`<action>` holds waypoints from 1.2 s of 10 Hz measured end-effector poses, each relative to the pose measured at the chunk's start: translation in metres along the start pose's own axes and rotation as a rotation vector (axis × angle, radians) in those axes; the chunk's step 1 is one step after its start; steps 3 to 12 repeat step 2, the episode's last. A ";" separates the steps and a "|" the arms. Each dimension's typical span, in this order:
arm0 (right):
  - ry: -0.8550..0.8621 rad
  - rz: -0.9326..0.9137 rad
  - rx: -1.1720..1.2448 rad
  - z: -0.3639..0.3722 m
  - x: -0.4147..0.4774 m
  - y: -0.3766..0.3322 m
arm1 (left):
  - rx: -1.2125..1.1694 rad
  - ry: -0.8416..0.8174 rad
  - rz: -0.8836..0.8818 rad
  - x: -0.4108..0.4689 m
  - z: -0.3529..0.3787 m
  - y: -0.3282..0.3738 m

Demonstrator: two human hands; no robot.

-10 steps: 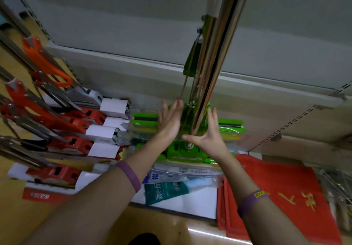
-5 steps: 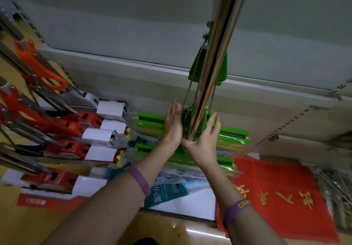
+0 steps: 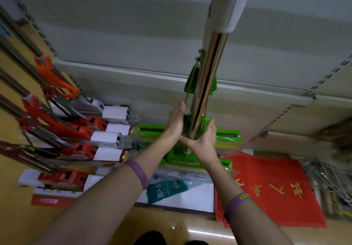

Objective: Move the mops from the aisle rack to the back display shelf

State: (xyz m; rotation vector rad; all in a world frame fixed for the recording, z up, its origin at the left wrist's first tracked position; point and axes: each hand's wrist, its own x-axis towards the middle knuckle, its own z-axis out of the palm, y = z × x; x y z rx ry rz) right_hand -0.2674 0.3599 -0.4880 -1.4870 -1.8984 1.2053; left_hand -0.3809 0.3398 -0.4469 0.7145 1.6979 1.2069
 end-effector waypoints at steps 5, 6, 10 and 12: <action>-0.022 0.006 0.142 -0.045 -0.029 -0.073 | -0.056 -0.013 -0.031 -0.053 -0.015 0.092; -0.022 0.006 0.142 -0.045 -0.029 -0.073 | -0.056 -0.013 -0.031 -0.053 -0.015 0.092; -0.022 0.006 0.142 -0.045 -0.029 -0.073 | -0.056 -0.013 -0.031 -0.053 -0.015 0.092; -0.022 0.006 0.142 -0.045 -0.029 -0.073 | -0.056 -0.013 -0.031 -0.053 -0.015 0.092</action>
